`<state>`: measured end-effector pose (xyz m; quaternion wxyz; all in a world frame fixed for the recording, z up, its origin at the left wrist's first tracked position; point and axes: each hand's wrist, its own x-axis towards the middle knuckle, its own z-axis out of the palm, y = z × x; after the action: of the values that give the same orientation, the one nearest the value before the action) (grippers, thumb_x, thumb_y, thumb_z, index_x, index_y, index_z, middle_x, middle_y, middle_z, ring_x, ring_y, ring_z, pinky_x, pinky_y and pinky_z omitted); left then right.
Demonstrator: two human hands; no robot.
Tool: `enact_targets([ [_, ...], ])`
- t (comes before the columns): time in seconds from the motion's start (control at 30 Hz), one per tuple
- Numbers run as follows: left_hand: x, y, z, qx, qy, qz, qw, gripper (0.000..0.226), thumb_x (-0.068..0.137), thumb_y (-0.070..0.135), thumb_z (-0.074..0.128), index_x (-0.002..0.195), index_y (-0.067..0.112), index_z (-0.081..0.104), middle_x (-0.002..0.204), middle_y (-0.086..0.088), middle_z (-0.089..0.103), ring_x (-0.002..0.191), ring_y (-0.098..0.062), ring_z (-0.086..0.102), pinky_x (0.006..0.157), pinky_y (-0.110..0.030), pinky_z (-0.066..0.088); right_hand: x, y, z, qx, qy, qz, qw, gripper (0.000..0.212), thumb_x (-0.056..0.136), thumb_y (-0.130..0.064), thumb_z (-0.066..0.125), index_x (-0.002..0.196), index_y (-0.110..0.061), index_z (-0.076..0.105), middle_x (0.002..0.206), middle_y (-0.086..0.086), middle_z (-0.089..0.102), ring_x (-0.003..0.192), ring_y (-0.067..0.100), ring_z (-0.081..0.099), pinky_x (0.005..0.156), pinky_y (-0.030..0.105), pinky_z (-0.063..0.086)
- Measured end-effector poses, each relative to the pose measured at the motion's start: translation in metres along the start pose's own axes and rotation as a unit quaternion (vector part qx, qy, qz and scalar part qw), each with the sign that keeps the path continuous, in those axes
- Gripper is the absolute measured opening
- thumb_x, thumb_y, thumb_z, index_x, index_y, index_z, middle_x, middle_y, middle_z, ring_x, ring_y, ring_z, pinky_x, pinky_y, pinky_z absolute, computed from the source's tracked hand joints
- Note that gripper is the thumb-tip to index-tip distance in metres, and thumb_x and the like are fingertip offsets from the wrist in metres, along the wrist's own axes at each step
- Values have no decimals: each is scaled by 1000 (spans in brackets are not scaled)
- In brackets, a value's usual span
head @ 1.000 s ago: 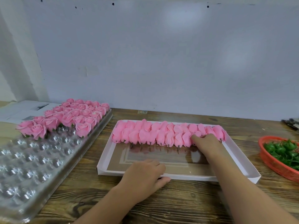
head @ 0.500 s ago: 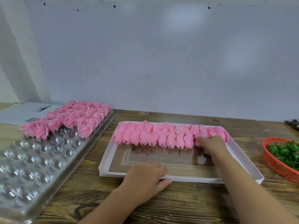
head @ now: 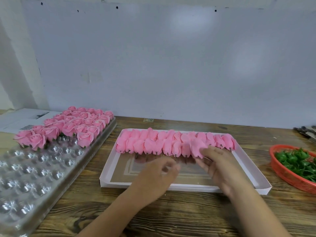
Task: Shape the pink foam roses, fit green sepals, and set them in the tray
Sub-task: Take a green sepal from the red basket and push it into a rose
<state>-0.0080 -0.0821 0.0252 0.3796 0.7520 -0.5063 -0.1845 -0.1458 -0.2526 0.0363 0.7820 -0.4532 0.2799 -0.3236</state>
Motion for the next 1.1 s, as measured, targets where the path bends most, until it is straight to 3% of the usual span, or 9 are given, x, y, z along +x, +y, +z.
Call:
enact_targets([
  [0.1, 10, 17, -2, -175, -9, -28, 984, 63, 77, 79, 50, 123, 37, 64, 119, 22, 68, 111, 6, 60, 102, -32, 48, -22, 6, 27, -23, -81, -22, 996, 27, 73, -6, 74, 97, -5, 62, 91, 19, 67, 81, 22, 68, 78, 29, 61],
  [0.23, 13, 33, 1, -297, -30, 12, 954, 30, 92, 52, 63, 109, 30, 74, 108, 6, 76, 103, -6, 69, 87, -25, 54, -40, 13, 45, -46, -126, -36, 990, 46, 77, -6, 71, 119, 7, 55, 105, 29, 67, 96, 31, 65, 89, 39, 56],
  [0.37, 9, 32, 4, -369, 3, 6, 930, 18, 91, 38, 72, 104, 27, 75, 103, -3, 77, 99, -13, 72, 77, -20, 54, -45, 16, 45, -85, -154, -25, 984, 35, 85, 10, 63, 120, 5, 59, 115, 29, 66, 97, 29, 65, 91, 39, 56],
  [0.5, 5, 26, 5, -399, 18, -5, 917, 28, 87, 37, 76, 113, 30, 73, 108, -4, 76, 107, -17, 70, 82, -26, 56, -46, 18, 45, -109, -181, -16, 977, 29, 84, 13, 62, 110, 1, 67, 113, 19, 70, 93, 23, 68, 80, 30, 57],
  [0.63, 3, 26, 4, -426, 25, -22, 904, 31, 92, 44, 69, 118, 28, 73, 108, -8, 76, 107, -22, 71, 81, -34, 59, -50, 27, 52, -109, -196, -29, 974, 34, 83, 8, 68, 115, -2, 66, 111, 27, 68, 99, 31, 67, 94, 44, 54],
  [0.77, 3, 27, 6, -445, 62, -36, 893, 26, 95, 38, 64, 115, 25, 74, 114, 1, 75, 110, -15, 70, 91, -34, 58, -53, 38, 62, -19, -176, -28, 984, 29, 74, -8, 74, 102, -7, 71, 91, 18, 72, 88, 23, 70, 80, 34, 58],
  [0.87, 2, 27, 5, -446, 70, -26, 892, 15, 93, 37, 68, 100, 28, 77, 113, 4, 75, 109, -11, 69, 88, -28, 57, -53, 39, 65, 55, -189, 26, 980, 29, 79, -8, 68, 107, 0, 70, 98, 20, 69, 87, 22, 69, 82, 33, 59],
  [0.97, 1, 27, 3, -455, 70, -8, 888, 11, 82, 35, 76, 80, 24, 74, 100, 0, 77, 96, -14, 72, 77, -25, 57, -54, 36, 65, 99, -208, 89, 969, 22, 86, -7, 63, 105, -3, 73, 104, 19, 68, 86, 20, 68, 76, 28, 59],
  [1.1, 1, 27, 2, -465, 64, 24, 882, 23, 70, 39, 80, 77, 20, 68, 79, -3, 70, 73, -14, 65, 66, -32, 51, -55, 35, 64, 160, -220, 165, 948, 20, 86, -4, 61, 98, -6, 77, 96, 18, 67, 72, 20, 67, 63, 24, 58],
])
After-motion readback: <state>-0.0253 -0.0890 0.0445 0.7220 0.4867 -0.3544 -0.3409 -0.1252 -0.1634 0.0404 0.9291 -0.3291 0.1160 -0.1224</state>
